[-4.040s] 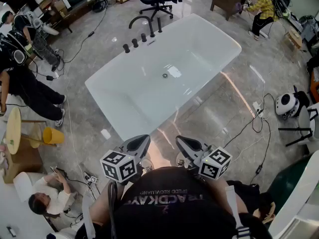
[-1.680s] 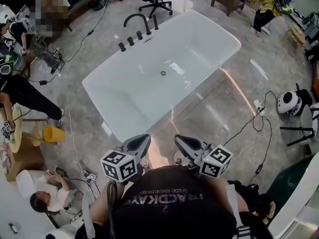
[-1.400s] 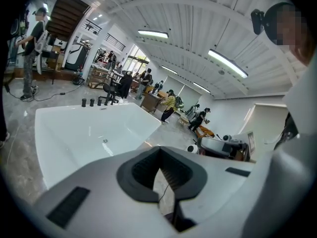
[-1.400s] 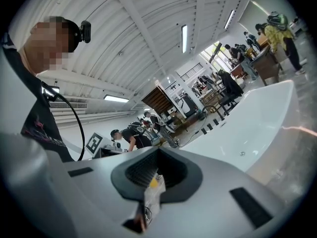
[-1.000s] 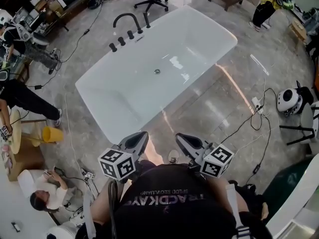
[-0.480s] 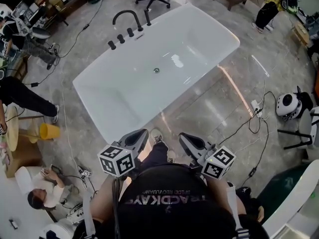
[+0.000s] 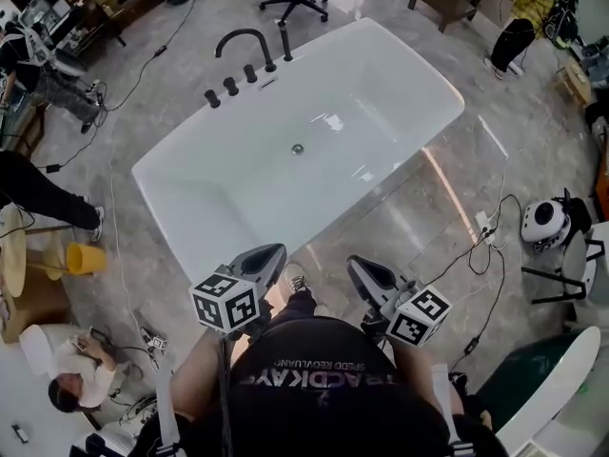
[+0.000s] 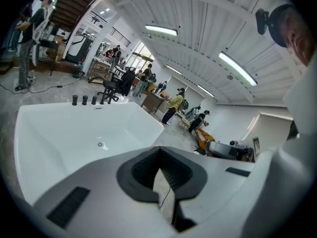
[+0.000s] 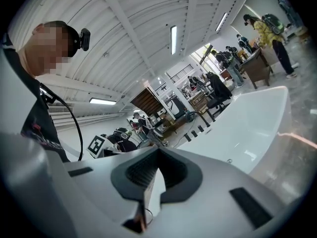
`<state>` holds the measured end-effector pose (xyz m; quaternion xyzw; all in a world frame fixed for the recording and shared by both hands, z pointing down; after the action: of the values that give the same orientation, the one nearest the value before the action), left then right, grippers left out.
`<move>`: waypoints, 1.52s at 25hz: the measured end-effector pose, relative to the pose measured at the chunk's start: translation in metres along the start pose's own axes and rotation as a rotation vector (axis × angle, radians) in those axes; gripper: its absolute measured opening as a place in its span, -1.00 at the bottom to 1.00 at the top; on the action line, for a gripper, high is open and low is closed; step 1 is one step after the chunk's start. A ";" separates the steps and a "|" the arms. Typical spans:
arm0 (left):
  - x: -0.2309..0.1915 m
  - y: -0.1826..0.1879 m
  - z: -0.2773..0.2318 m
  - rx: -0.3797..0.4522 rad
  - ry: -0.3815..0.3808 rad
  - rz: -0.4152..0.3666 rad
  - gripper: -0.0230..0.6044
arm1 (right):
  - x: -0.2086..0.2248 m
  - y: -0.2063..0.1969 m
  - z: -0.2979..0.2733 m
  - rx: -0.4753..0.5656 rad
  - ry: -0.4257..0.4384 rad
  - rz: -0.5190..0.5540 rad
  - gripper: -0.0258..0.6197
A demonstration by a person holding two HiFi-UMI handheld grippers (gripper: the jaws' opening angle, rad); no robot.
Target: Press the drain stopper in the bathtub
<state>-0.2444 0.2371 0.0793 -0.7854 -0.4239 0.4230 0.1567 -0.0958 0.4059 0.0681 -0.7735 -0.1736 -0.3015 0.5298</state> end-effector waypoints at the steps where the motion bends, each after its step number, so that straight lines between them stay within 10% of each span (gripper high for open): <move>1: -0.005 0.004 -0.002 -0.002 0.000 0.005 -0.92 | 0.003 0.004 -0.006 -0.003 0.000 -0.004 -0.87; 21: -0.057 0.064 -0.040 -0.066 0.015 0.049 -0.92 | 0.052 0.059 -0.073 -0.027 0.016 -0.057 -0.87; 38: -0.023 0.122 -0.127 0.246 0.294 0.246 -0.92 | 0.194 0.185 -0.096 -0.266 0.334 0.137 -0.87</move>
<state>-0.0848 0.1608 0.0931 -0.8592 -0.2429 0.3685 0.2586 0.1330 0.2373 0.0872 -0.7858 0.0107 -0.4089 0.4640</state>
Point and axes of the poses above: the fingertips, and each gripper's own axes: z backward along the fingers, x to its right, y out of its top, the point moved 7 cm from there along z, backward along the fingers, and after that the axes turned 9 degrees about -x, right-handed, at the moved point
